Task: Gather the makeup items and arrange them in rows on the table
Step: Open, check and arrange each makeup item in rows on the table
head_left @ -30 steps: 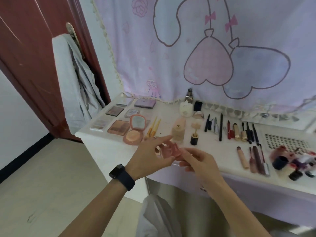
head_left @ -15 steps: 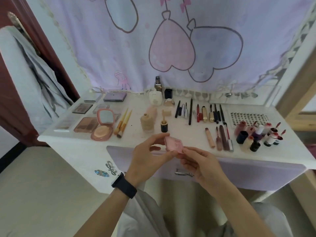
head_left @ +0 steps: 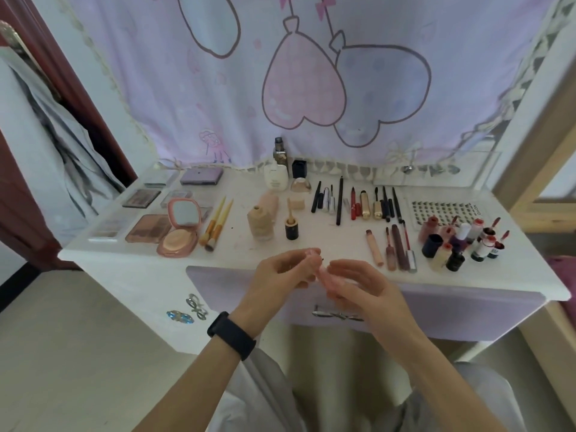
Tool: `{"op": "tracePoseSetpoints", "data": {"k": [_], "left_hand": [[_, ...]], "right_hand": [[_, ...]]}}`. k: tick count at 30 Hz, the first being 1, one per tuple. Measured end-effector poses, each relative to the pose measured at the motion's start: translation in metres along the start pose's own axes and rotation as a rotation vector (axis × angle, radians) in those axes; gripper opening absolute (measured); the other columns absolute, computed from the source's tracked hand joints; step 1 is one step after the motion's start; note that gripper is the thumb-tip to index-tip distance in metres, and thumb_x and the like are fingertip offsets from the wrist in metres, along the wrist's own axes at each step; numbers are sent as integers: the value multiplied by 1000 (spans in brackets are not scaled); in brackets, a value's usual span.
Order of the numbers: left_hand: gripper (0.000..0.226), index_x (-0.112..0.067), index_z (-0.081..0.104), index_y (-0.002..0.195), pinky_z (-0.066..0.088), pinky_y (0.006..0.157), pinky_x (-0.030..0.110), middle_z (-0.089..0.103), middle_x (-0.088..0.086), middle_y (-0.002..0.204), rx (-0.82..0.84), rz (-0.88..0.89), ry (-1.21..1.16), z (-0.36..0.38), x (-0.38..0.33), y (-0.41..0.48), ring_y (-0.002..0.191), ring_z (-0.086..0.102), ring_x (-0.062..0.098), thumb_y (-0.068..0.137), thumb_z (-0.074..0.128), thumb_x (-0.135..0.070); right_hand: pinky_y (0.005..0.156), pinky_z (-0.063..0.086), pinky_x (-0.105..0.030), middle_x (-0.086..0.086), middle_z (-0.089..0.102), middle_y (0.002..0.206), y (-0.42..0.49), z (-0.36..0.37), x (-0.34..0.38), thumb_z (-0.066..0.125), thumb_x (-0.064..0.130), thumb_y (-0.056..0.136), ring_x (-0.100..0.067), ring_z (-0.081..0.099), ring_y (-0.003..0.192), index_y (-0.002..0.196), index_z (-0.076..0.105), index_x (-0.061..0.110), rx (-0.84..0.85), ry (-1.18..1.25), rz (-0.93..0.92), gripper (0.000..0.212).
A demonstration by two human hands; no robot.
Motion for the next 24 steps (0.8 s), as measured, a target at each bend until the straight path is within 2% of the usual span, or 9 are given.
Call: {"op": "tracePoseSetpoints", "data": {"k": [2,4,6,7,10,14,18,21,24], "left_hand": [[48,-17,77,102,55,86,28,75,8,105,91,-137,-117,7,8,-1,100,69,26,83,67,-60],[52,-10,76,96,54,86,30,72,11,99,176,-219,-153,14,13,-3,95,65,25,86,65,-59],[62,1,72,107,52,93,38,68,11,96,243,-280,-169,21,16,-4,94,60,26,87,64,-58],[64,0,70,113,51,95,39,67,10,95,252,-304,-179,23,17,-4,93,59,26,87,65,-58],[56,-16,70,122,54,90,36,66,10,92,239,-316,-202,25,13,-3,91,59,26,85,68,-58],[71,-3,62,122,56,83,33,72,12,100,169,-251,-175,22,8,-2,91,67,26,81,69,-59],[50,-11,65,115,57,91,39,73,10,108,125,-98,-124,16,-1,-6,101,71,29,82,75,-48],[35,-15,67,115,57,87,31,73,3,109,99,80,-48,12,-15,-8,105,70,19,85,77,-31],[36,-17,67,117,57,88,29,74,1,112,76,149,-7,12,-21,-11,104,71,17,84,79,-24]], "right_hand": [[84,58,-32,10,71,122,-4,-2,14,82,62,72,-14,69,110,114,72,39,-6,-196,-127,49],[94,52,-35,17,62,136,-6,-2,27,81,56,75,-8,59,125,114,72,40,20,-399,-254,43],[102,45,-38,21,56,141,-5,1,35,84,44,76,-7,53,132,112,71,36,97,-512,-311,39],[104,44,-40,21,58,139,-3,1,36,86,40,77,-7,54,131,111,70,34,135,-528,-306,38],[103,49,-37,15,68,126,0,2,42,87,34,77,-12,63,122,106,68,30,165,-529,-328,35],[96,56,-33,6,73,114,2,-2,42,87,27,80,-18,70,110,112,69,25,82,-444,-376,37],[92,58,-31,0,76,113,3,-7,35,86,34,78,-20,72,106,117,71,22,35,-253,-319,43],[89,58,-28,-3,77,111,2,-8,29,84,32,81,-22,74,104,116,74,22,22,-135,-279,37],[88,58,-25,-5,77,110,2,-9,28,78,26,87,-22,73,105,116,77,22,16,-85,-258,30]]}}
Point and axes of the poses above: each hand's wrist, its own y-axis towards the middle knuckle, its own z-axis out of the palm, x = y × z, the point moved 7 cm from there along y, towards the middle knuckle
